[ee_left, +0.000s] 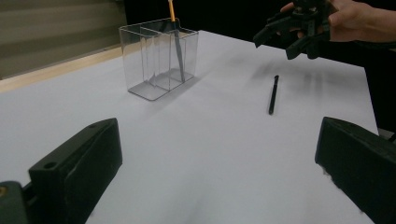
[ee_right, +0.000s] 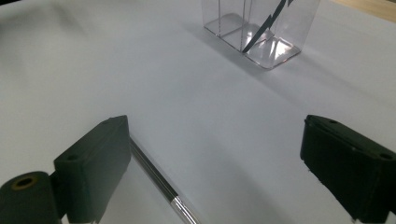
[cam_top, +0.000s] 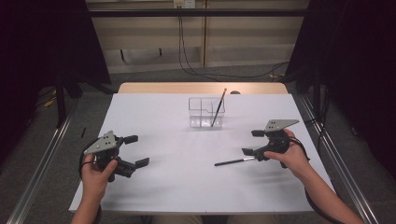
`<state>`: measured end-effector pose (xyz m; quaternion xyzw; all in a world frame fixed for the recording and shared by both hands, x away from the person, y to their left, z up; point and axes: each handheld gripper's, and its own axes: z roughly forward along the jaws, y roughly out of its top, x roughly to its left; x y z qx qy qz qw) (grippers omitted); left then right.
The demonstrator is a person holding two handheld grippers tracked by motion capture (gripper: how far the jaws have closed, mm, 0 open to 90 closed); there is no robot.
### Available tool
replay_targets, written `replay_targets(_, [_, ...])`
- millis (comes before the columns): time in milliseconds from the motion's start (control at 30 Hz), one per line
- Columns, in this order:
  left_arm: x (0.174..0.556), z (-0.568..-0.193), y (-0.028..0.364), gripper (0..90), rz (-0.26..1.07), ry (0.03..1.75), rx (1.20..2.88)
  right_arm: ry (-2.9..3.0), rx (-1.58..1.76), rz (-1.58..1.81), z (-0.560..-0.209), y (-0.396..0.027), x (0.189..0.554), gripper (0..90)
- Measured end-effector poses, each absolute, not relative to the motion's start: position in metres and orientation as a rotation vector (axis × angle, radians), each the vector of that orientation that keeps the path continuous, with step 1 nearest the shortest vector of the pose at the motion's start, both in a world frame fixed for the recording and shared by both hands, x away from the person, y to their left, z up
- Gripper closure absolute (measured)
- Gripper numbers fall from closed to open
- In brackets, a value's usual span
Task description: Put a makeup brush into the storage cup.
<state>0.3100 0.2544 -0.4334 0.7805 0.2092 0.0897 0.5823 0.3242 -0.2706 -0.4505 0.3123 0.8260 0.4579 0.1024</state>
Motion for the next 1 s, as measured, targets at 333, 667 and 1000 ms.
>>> replay_targets(333, [0.310, -0.434, 0.255, 0.7, 0.210, 0.493, 1.823, 2.572, 0.843, 1.200, -0.453, -0.263, 0.325, 16.3])
replay_targets(667, [0.310, -0.434, 0.254, 0.7, 0.206, 0.492, 1.823, 2.674, 0.786, 1.097, -0.456, -0.260, 0.325, 28.1])
replay_targets(1000, [0.311, -0.435, 0.252, 0.7, 0.195, 0.493, 1.828, 2.741, 0.757, 0.967, -0.460, -0.260, 0.326, 35.3])
